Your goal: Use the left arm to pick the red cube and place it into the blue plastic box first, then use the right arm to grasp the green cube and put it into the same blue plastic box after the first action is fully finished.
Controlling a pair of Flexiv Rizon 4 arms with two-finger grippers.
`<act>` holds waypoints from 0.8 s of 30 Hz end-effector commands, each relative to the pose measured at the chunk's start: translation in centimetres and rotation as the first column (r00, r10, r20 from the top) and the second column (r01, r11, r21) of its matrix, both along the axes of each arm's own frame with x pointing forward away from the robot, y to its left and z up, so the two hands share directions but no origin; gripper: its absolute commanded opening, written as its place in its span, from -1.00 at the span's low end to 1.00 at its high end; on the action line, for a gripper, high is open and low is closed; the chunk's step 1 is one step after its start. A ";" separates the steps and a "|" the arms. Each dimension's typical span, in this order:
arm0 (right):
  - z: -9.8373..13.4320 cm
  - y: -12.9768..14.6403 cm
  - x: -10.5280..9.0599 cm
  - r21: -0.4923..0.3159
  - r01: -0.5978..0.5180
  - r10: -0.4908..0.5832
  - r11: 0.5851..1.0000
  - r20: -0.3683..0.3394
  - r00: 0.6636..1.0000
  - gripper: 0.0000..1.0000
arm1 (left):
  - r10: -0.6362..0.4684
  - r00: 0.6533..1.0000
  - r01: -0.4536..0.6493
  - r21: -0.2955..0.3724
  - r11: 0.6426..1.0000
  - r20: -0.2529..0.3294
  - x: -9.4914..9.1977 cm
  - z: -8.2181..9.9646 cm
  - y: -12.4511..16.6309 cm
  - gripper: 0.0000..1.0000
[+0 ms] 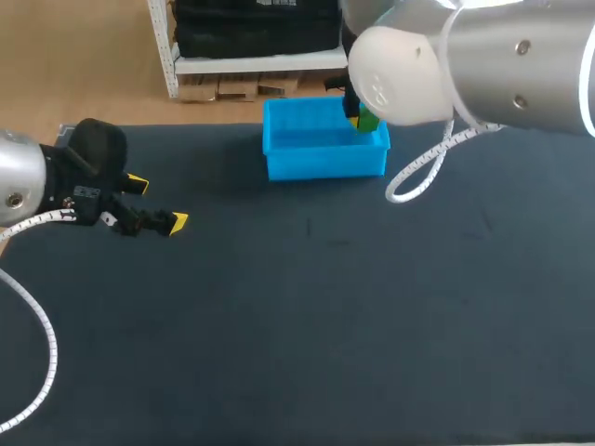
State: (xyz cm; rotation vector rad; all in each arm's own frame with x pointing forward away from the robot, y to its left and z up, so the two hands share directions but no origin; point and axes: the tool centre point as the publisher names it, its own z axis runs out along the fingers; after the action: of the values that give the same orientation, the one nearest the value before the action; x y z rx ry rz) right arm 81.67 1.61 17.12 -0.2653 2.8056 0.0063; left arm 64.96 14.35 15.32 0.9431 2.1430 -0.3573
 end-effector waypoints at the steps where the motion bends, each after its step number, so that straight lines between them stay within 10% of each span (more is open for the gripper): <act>1: -0.3 -0.3 0.2 0.015 -0.013 0.012 1.000 0.084 0.996 -1.00 | 0.008 1.000 -0.008 0.011 1.000 -0.005 0.1 0.1 -0.3 1.00; 24: -2.0 1.2 8.3 0.030 -0.063 0.056 0.998 0.179 0.982 -1.00 | 0.008 1.000 -0.008 0.011 1.000 -0.005 0.1 0.1 -0.3 1.00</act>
State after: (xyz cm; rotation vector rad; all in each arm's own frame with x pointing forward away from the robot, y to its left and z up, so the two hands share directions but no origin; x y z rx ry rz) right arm 88.18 2.09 15.78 -0.3210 2.5983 0.0445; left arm 64.96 14.35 15.32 0.9431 2.1430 -0.3573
